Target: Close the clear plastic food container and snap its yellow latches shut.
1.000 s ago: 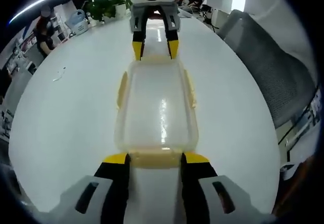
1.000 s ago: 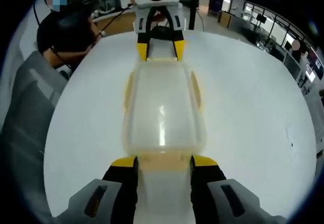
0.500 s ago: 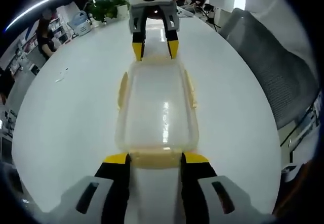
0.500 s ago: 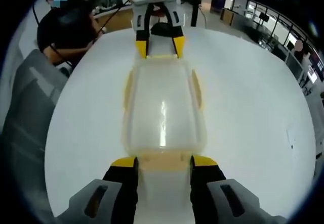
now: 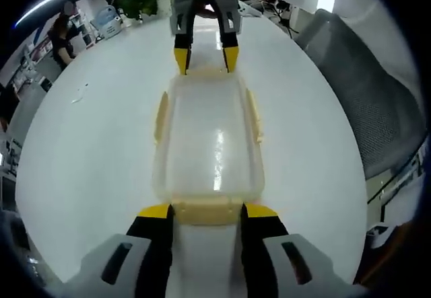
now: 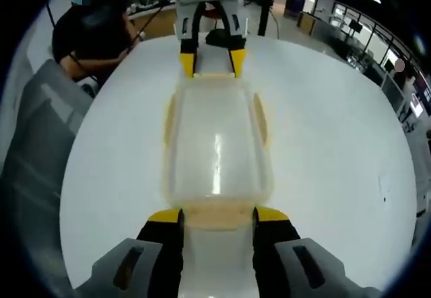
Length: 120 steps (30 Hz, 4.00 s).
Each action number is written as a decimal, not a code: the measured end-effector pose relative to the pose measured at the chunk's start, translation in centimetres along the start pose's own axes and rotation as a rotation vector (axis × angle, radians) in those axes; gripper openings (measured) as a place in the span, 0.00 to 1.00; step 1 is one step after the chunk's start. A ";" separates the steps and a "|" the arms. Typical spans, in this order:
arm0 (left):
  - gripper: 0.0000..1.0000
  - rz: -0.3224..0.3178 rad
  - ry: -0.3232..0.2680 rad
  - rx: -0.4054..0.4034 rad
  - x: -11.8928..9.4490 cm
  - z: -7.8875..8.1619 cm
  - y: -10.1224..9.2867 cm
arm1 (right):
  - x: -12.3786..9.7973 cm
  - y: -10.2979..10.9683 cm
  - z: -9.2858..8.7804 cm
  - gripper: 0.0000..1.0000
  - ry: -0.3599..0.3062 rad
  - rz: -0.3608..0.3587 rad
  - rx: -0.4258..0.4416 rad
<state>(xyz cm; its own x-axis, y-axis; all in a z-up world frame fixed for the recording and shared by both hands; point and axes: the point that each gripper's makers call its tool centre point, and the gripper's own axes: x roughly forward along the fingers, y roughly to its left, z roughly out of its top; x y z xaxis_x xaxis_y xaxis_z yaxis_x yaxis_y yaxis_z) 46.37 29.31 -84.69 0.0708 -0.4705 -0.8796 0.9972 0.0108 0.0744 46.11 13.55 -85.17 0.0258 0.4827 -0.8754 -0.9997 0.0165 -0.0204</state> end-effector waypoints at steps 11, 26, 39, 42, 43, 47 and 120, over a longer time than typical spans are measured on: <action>0.40 0.034 -0.020 0.023 -2.0 2.3 0.2 | -2.6 -0.2 0.1 0.39 -0.006 -0.019 -0.004; 0.40 0.059 -0.041 0.041 -3.0 6.0 -0.6 | -6.1 0.6 -1.1 0.39 0.002 -0.050 -0.019; 0.40 0.084 -0.041 0.058 -3.7 8.5 -1.5 | -8.3 1.6 -2.1 0.39 0.003 -0.075 -0.027; 0.40 0.091 -0.042 0.060 -3.9 9.1 -1.6 | -8.8 1.7 -2.3 0.39 0.004 -0.080 -0.031; 0.40 0.092 -0.041 0.060 -3.9 9.2 -1.7 | -8.9 1.7 -2.4 0.39 0.003 -0.080 -0.031; 0.40 0.097 -0.047 0.066 -3.9 10.1 -1.7 | -9.6 1.8 -3.0 0.39 0.003 -0.085 -0.033; 0.39 0.096 -0.031 0.100 2.7 24.5 -0.3 | -18.0 0.4 -16.3 0.39 0.000 -0.092 -0.007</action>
<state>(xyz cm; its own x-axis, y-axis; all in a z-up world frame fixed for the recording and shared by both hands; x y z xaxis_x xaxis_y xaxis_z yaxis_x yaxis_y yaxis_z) 45.64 6.39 -75.61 0.1630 -0.4984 -0.8515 0.9783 -0.0306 0.2052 45.19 -9.43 -77.33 0.1179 0.4794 -0.8696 -0.9930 0.0547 -0.1045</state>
